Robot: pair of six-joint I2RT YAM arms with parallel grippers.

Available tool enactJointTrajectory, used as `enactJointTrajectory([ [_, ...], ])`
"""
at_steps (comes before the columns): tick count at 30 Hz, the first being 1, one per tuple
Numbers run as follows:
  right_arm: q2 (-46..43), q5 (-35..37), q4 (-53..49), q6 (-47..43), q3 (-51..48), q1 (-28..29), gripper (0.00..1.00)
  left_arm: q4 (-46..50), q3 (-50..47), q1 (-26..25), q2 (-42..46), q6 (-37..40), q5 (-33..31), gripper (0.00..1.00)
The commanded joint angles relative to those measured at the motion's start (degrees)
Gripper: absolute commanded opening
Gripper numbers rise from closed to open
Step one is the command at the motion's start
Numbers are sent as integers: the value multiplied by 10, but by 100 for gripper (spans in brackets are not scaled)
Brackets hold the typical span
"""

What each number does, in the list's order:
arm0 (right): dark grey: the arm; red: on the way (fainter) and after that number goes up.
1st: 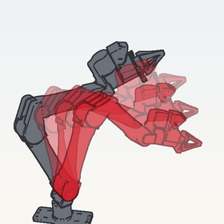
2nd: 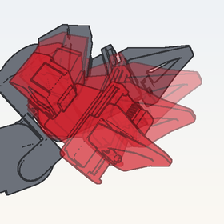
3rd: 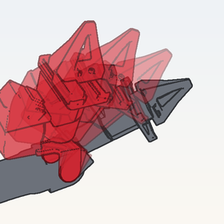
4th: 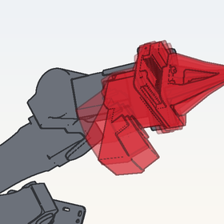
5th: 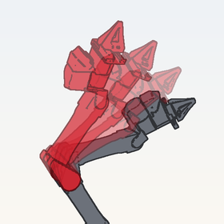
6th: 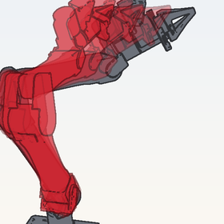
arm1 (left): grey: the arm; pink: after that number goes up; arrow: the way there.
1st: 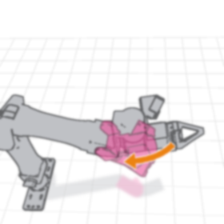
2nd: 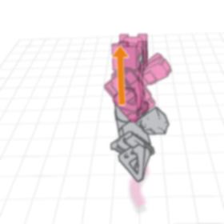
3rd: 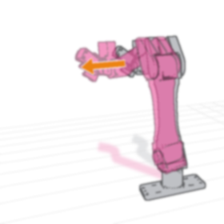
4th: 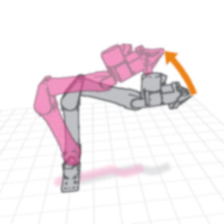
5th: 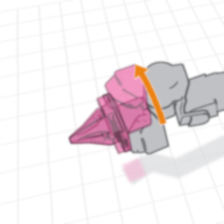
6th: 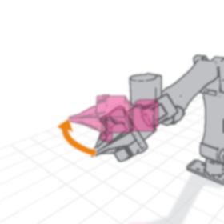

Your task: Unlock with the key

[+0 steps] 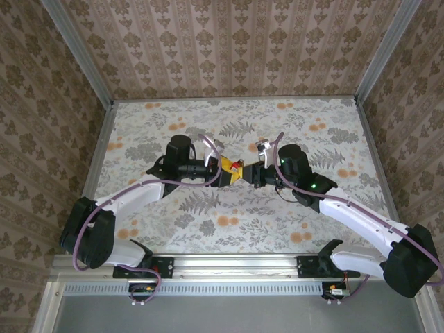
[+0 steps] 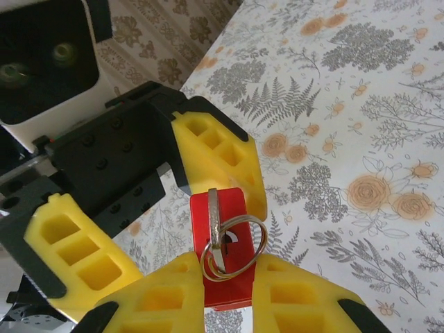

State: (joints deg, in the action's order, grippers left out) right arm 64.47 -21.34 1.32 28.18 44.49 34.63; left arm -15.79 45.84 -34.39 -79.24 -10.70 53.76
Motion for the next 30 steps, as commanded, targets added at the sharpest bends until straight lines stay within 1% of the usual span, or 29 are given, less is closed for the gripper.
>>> enactJointTrajectory([
  [1,-10,-11,37,-11,1,-4,17,-5,3,8,-2,3,1,62],
  [3,-9,-13,39,-11,-1,-4,17,0,6,10,-7,4,3,64],
  [5,-13,-19,46,-9,-3,-4,17,-6,6,11,-17,1,14,64],
  [11,-14,-30,60,-3,-5,-4,17,-71,-6,11,-34,-44,51,58],
  [14,-6,-33,66,2,-9,-4,17,-91,-13,12,-28,-54,51,53],
  [17,-3,-34,76,7,-14,-4,17,-91,-13,13,-24,-55,52,46],
  [22,-2,-36,84,10,-17,-4,17,-94,-13,13,-21,-60,55,22],
  [23,-2,-37,86,11,-18,-4,17,-95,-12,13,-21,-61,56,20],
  [28,3,-44,91,13,-17,-3,18,-97,-11,14,-21,-64,58,17],
  [30,4,-45,94,14,-18,-3,18,-96,-11,14,-19,-63,58,14],
])
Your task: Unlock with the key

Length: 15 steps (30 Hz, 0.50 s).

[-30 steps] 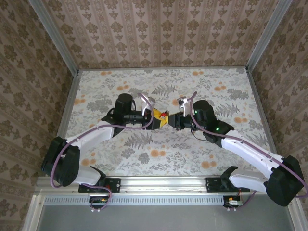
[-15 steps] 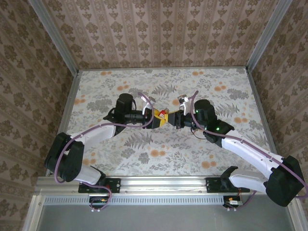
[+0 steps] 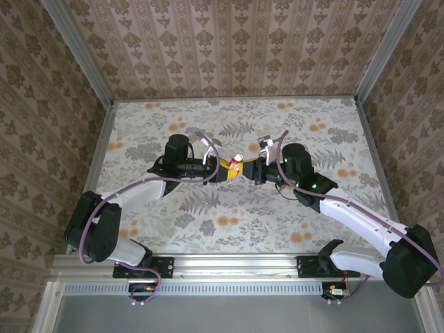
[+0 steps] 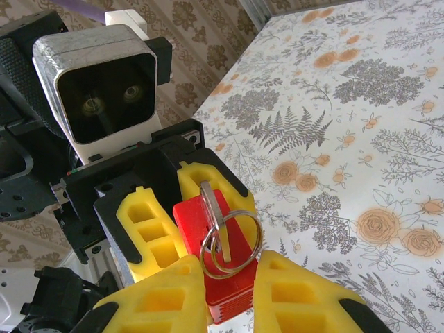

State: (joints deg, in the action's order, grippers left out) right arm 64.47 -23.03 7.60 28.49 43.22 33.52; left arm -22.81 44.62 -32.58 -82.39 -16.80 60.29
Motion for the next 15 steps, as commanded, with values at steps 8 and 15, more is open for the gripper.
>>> enactJointTrajectory([
  [8,-6,-5,18,5,-2,7,34,-20,-1,-2,17,3,-35,2],
  [15,-17,24,-13,-6,14,0,45,-15,-5,-3,22,8,-65,0],
])
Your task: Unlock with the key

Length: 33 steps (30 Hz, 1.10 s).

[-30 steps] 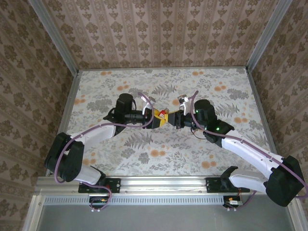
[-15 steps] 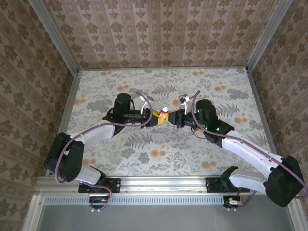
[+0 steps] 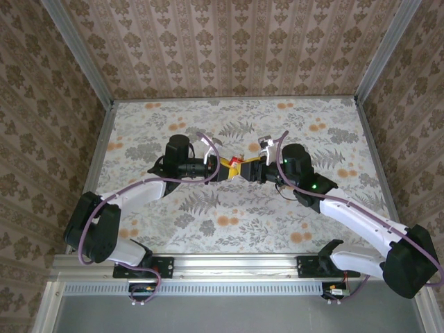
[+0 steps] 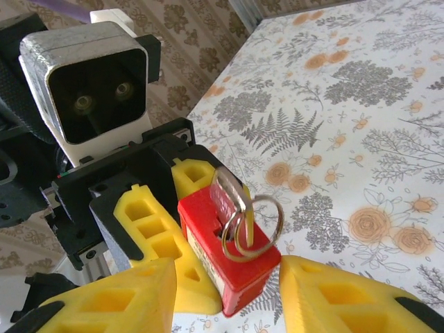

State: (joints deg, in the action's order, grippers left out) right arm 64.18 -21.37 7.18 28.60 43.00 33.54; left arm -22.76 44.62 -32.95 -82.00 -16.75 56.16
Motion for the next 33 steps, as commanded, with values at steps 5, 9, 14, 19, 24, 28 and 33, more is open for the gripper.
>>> enactJointTrajectory([
  [5,-18,24,-28,-18,26,-6,52,-26,-11,-1,21,1,-36,0],
  [9,-36,36,-40,-23,31,-23,57,-10,-15,-6,31,10,-65,0],
  [14,-9,12,-68,-46,77,-37,59,68,-4,-30,56,68,-140,0],
  [19,52,-84,-76,-81,121,-67,59,110,0,-39,79,93,-171,0],
  [24,69,-128,-67,-81,124,-83,59,119,-1,-38,87,92,-166,0],
  [28,80,-161,-50,-66,110,-82,57,114,-1,-39,87,90,-164,0],
  [33,91,-166,-47,-65,100,-81,55,114,5,-38,82,88,-158,0],
])
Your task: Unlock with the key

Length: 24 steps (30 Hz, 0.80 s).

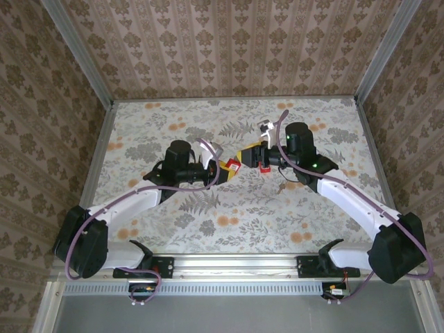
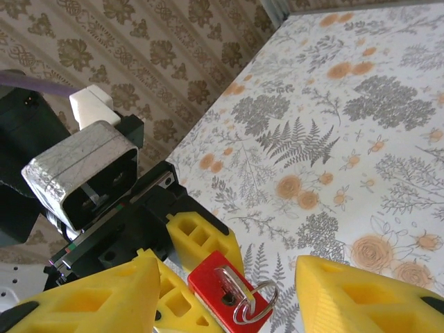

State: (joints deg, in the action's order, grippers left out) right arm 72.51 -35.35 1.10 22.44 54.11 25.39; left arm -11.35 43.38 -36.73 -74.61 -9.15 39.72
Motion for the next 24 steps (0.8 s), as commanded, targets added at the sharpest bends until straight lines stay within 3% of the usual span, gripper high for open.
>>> enactJointTrajectory([
  [1,9,-28,16,-3,-12,2,54,0,18,-1,7,12,5,0],
  [10,37,-21,9,-13,-3,20,46,-4,23,-2,1,9,9,0],
  [14,40,-14,17,-6,-2,26,31,-4,23,-3,-3,9,8,0],
  [18,35,8,22,3,-4,36,23,-2,23,-4,-5,11,-1,0],
  [24,26,70,12,26,-4,61,16,50,38,-28,-5,49,-71,0],
])
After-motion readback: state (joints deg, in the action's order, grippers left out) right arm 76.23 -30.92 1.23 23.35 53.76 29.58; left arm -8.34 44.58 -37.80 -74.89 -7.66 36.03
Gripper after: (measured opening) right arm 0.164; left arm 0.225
